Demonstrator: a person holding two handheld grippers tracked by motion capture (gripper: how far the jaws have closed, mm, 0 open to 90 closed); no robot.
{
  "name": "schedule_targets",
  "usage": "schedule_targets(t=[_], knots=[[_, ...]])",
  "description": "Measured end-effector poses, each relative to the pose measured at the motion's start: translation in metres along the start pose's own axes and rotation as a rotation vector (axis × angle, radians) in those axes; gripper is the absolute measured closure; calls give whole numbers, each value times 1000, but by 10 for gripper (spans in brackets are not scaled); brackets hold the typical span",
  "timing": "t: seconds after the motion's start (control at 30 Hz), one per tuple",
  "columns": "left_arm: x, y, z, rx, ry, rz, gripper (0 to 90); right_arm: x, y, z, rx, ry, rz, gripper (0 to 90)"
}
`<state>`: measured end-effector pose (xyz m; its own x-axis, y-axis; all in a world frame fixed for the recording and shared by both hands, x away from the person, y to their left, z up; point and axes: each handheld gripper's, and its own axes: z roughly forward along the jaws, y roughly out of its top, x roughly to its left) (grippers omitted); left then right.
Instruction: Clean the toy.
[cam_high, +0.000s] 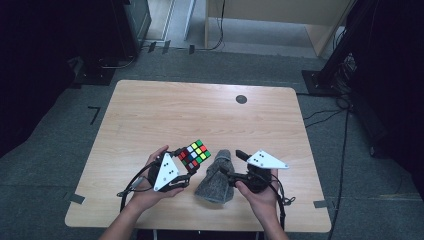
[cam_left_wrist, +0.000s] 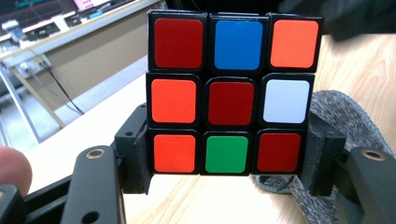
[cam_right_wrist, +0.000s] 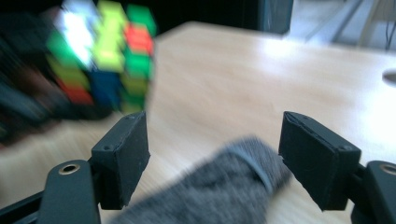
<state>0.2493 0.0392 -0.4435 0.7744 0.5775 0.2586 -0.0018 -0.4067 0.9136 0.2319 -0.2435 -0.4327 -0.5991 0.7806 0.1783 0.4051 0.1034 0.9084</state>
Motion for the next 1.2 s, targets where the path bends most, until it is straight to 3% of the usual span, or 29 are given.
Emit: schedule_targets(t=[0.1, 0.23, 0.33, 0.43, 0.57, 0.7, 0.8, 0.93, 1.07, 1.13, 1.2], knots=[[3, 0, -1, 6, -6, -34, 346, -3, -16, 18, 88, 3, -19, 237], [4, 0, -1, 8, -31, -45, 347, 5, -31, 37, 167, -1, -98, 238], [3, 0, -1, 9, -48, -55, 346, 10, -40, 48, 233, -50, -155, 238], [4, 1, -1, 10, -54, -65, 346, 8, -51, 57, 300, -91, -175, 253], [6, 1, -2, 9, -58, -81, 346, 4, -61, 62, 364, -97, -217, 275], [8, 0, -2, 7, -63, -105, 345, 1, -62, 59, 377, -70, -238, 286], [10, 0, -3, 2, -66, -113, 345, -2, -68, 57, 344, -40, -264, 320], [10, 0, -3, -5, -79, -123, 345, -4, -69, 53, 337, -5, -277, 524], [9, 0, -3, 2, -83, -112, 346, -3, -64, 49, 339, -14, -291, 701], [9, 0, -2, 9, -88, -99, 346, -4, -58, 45, 305, -36, -283, 731], [7, -1, -1, 19, -94, -83, 346, -4, -50, 36, 228, -50, -236, 746]])
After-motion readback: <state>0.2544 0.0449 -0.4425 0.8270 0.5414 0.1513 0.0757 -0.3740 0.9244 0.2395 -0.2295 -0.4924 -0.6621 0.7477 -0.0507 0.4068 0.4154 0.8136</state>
